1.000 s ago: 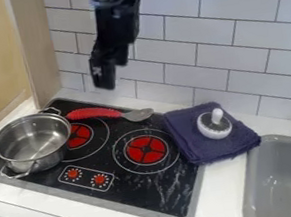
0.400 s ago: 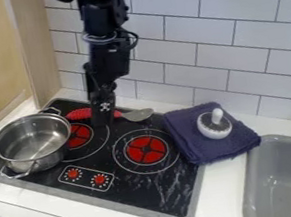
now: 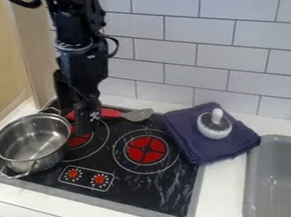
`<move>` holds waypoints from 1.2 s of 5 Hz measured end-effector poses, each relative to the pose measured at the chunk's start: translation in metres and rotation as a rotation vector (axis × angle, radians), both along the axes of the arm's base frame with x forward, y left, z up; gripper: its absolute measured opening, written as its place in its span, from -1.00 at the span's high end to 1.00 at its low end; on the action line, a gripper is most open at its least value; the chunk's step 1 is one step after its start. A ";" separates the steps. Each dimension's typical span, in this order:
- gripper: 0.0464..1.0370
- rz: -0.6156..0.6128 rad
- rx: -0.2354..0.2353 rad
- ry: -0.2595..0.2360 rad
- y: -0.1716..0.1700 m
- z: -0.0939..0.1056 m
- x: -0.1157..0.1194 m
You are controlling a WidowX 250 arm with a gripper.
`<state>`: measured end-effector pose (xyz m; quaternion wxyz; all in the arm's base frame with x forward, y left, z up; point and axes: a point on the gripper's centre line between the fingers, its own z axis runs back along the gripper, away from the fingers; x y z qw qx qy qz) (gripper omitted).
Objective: Move the silver pot to the right burner
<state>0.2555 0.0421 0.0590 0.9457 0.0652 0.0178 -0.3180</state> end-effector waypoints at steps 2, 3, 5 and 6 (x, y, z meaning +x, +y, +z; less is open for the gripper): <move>-0.92 0.153 0.032 -0.095 0.013 -0.007 -0.016; -0.92 0.172 0.045 -0.121 0.016 -0.011 -0.014; -0.92 0.212 0.048 -0.059 0.027 -0.034 -0.024; -0.80 0.196 0.049 -0.026 0.027 -0.047 -0.025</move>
